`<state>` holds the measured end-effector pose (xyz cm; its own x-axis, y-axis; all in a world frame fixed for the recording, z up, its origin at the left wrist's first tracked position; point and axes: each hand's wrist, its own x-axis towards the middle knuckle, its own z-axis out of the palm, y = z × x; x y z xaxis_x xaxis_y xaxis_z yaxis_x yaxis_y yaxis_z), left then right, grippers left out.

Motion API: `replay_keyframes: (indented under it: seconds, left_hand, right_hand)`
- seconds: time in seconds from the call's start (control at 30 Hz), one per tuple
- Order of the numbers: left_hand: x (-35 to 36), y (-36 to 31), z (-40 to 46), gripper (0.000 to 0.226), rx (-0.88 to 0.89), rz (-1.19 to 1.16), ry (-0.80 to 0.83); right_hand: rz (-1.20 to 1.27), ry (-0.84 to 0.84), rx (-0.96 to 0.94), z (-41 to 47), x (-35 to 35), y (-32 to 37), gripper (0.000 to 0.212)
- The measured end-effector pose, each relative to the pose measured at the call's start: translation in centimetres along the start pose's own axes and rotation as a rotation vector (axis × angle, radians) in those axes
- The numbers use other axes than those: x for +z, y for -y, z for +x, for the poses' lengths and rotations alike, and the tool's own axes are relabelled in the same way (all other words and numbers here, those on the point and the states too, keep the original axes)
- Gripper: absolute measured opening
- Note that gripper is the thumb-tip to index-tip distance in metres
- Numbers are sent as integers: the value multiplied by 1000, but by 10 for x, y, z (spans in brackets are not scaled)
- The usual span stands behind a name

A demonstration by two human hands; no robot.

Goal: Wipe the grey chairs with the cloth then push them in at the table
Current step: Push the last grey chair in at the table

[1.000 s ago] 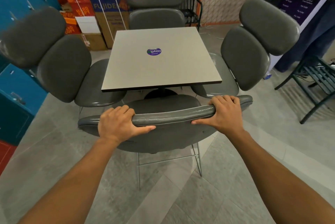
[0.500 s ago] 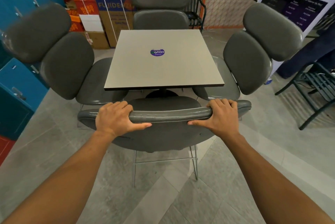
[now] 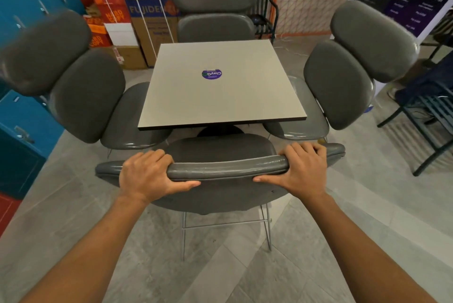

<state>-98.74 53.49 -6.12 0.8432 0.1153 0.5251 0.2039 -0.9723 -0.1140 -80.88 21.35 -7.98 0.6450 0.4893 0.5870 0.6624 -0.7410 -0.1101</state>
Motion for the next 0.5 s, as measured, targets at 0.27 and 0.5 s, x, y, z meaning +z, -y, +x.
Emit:
replay_keyframes:
  seconds: [0.27,0.5]
  left_hand:
    - [5,-1,18,94,-37,7,72]
    - [9,3,24,90,-48,-9,79]
  right_hand:
    - [-35,142,49,18,6,-4,87]
    - [-33,181,80,24,6,-2,86]
